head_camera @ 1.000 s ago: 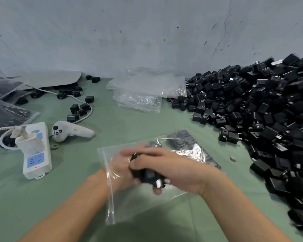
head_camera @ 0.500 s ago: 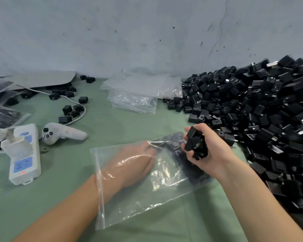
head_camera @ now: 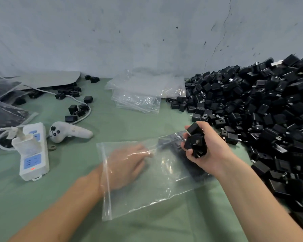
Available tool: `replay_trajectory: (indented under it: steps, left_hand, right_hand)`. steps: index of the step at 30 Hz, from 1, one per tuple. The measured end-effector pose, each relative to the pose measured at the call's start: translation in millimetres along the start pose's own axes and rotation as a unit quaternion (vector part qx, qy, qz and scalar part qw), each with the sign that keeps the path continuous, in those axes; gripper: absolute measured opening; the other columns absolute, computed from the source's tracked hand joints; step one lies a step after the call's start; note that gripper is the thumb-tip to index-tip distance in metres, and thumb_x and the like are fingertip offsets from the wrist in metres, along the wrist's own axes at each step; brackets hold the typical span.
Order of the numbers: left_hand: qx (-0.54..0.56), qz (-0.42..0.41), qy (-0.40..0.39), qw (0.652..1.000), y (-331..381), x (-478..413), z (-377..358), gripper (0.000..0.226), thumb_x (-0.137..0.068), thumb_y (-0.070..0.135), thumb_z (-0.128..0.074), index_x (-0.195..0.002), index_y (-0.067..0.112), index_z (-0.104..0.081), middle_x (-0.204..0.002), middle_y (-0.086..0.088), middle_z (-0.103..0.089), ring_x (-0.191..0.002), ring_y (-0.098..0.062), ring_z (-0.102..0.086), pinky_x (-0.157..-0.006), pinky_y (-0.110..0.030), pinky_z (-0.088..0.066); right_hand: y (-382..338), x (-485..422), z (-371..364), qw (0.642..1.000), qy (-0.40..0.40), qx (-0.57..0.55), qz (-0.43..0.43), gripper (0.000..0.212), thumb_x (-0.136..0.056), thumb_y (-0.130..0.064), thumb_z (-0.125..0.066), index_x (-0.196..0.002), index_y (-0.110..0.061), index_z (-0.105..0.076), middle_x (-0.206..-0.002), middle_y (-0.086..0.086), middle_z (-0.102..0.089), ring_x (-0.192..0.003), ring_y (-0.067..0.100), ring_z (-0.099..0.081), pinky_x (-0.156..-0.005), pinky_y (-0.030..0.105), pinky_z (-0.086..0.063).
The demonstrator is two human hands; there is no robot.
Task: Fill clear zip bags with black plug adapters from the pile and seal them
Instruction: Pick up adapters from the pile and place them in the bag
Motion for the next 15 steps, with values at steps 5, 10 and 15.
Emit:
replay_trajectory:
  steps: [5,10,15]
  left_hand:
    - [-0.007,0.171,0.019,0.985,-24.9,42.0,45.0,0.033,-0.074,0.009,-0.059,-0.068,0.042,-0.059,-0.073,0.016,-0.061,-0.070,-0.008,-0.059,-0.068,-0.028,-0.051]
    - [0.167,0.279,0.310,0.893,-25.7,61.2,93.0,0.037,-0.077,-0.006,-0.043,-0.062,0.021,-0.065,-0.058,0.014,-0.062,-0.039,-0.009,-0.038,-0.038,-0.017,-0.026]
    - [0.262,0.170,0.220,0.924,18.6,43.3,81.3,0.022,-0.098,0.014,-0.054,-0.103,0.031,-0.068,-0.086,0.013,-0.065,-0.070,-0.003,-0.058,-0.057,-0.013,-0.043]
  right_hand:
    - [5.3,9.8,-9.3,0.999,-0.026,-0.026,-0.031,0.025,-0.090,-0.039,-0.058,-0.097,-0.017,-0.069,-0.079,0.002,-0.064,-0.063,0.021,-0.062,-0.042,0.021,-0.037]
    - [19.0,21.9,-24.8,0.995,-0.089,-0.023,-0.050,0.032,-0.093,-0.048,-0.058,-0.104,-0.019,-0.069,-0.079,0.003,-0.064,-0.066,0.022,-0.062,-0.040,0.020,-0.035]
    - [39.3,37.2,-47.1,0.979,-0.192,0.068,-0.018,0.038,-0.090,-0.051,-0.065,-0.107,-0.019,-0.077,-0.087,0.004,-0.066,-0.076,0.025,-0.066,-0.041,0.023,-0.037]
Point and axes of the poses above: each hand's wrist, its own x-axis away from the middle knuckle, its own z-axis out of the back of the hand, y = z × x, the point moved 1 cm from there along -x, towards the middle knuckle
